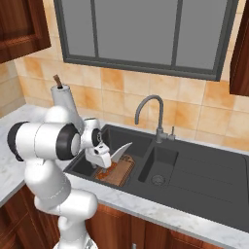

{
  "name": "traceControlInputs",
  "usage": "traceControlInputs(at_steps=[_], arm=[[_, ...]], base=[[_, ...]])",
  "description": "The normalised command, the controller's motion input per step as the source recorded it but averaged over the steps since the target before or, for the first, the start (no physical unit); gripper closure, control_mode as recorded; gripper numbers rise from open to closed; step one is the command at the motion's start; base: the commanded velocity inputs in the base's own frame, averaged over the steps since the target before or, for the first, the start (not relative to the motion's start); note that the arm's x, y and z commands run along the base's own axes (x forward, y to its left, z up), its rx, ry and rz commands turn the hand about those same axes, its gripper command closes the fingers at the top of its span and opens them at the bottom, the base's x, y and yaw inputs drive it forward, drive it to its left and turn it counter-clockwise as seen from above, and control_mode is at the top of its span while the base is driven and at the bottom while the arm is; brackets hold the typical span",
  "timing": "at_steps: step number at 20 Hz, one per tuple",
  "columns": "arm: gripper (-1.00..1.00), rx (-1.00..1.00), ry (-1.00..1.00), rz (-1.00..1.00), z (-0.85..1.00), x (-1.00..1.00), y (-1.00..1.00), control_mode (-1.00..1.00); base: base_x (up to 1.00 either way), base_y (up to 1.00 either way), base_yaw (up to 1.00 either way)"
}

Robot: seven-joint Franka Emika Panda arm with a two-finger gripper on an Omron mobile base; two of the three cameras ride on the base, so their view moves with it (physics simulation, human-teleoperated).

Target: Move the cutting board and knife to the sink. Then move spray from the shelves to the counter.

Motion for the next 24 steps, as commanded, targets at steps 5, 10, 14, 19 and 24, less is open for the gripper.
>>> traceControlInputs(at_steps=[5,10,14,19,24], arm=[[-1.00,0.14,-0.10,0.03,0.22,-0.53,-0.03,-1.00],[-1.00,0.06,-0.29,0.08,0.26,-0.40,0.00,-1.00],[-1.00,0.00,-0.21,0.13,0.36,-0.39,0.00,-1.00],[-1.00,0.00,-0.08,0.21,0.45,-0.40,0.00,-1.00],[-1.00,0.00,0.00,0.21,0.39,-0.27,-0.02,-1.00]], base=[[0.00,0.00,0.00],[0.00,0.00,0.00],[0.00,0.00,0.00],[0.00,0.00,0.00],[0.00,0.00,0.00]])
